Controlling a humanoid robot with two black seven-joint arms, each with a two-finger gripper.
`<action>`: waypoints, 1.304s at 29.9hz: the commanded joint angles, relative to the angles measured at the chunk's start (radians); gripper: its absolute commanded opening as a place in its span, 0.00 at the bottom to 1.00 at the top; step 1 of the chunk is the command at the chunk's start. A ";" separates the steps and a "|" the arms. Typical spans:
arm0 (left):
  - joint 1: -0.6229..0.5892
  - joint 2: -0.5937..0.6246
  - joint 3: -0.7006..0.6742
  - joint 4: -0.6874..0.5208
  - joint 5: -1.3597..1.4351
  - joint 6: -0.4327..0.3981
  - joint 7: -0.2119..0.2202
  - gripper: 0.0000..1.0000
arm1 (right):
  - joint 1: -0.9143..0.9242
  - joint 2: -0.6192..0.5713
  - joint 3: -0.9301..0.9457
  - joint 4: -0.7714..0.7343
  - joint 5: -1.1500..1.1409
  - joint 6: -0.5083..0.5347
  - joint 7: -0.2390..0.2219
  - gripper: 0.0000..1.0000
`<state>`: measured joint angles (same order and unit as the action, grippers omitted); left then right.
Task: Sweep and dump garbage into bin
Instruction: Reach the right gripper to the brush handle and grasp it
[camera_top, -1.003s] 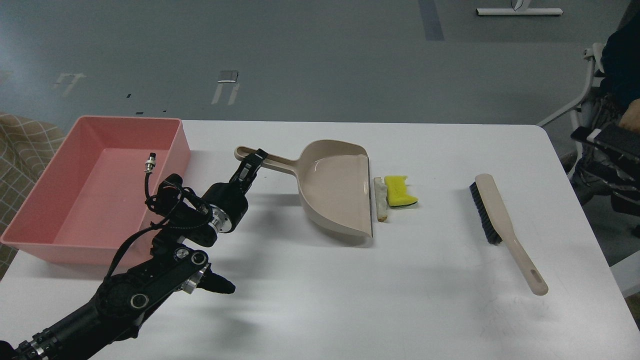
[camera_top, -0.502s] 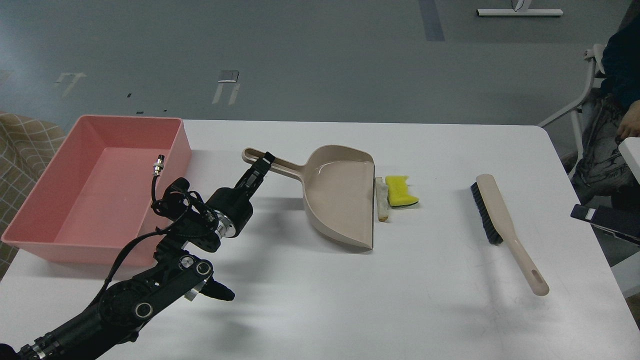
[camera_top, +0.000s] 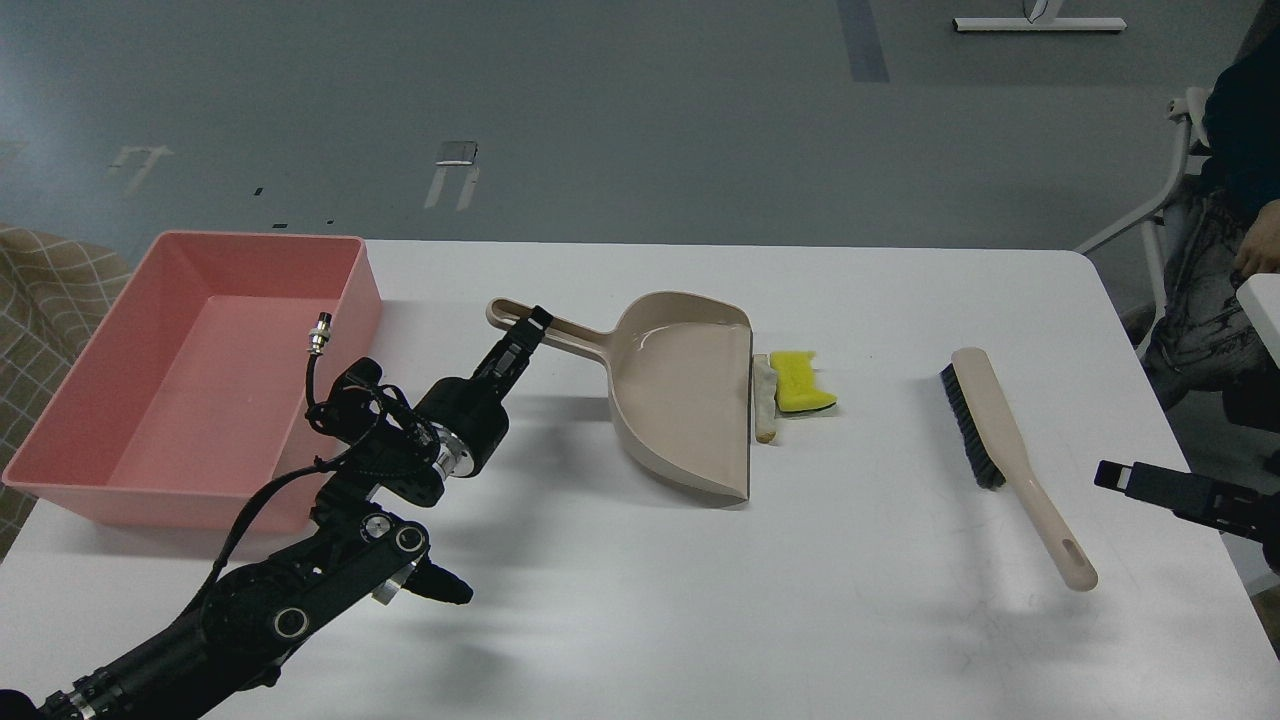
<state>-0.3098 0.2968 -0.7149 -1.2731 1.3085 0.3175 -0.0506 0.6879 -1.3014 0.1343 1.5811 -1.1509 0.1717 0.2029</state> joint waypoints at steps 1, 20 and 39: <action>0.001 -0.004 0.000 0.000 0.000 0.000 -0.002 0.00 | -0.001 0.016 -0.001 -0.001 -0.012 0.000 -0.019 0.92; 0.000 -0.004 -0.001 -0.003 0.000 0.002 -0.006 0.00 | -0.033 0.094 -0.001 -0.003 -0.038 -0.001 -0.051 0.69; 0.000 -0.004 -0.001 -0.003 0.000 0.002 -0.008 0.00 | -0.041 0.140 -0.001 -0.021 -0.040 -0.001 -0.059 0.65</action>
<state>-0.3098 0.2930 -0.7164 -1.2763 1.3085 0.3193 -0.0583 0.6476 -1.1665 0.1335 1.5672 -1.1901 0.1705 0.1450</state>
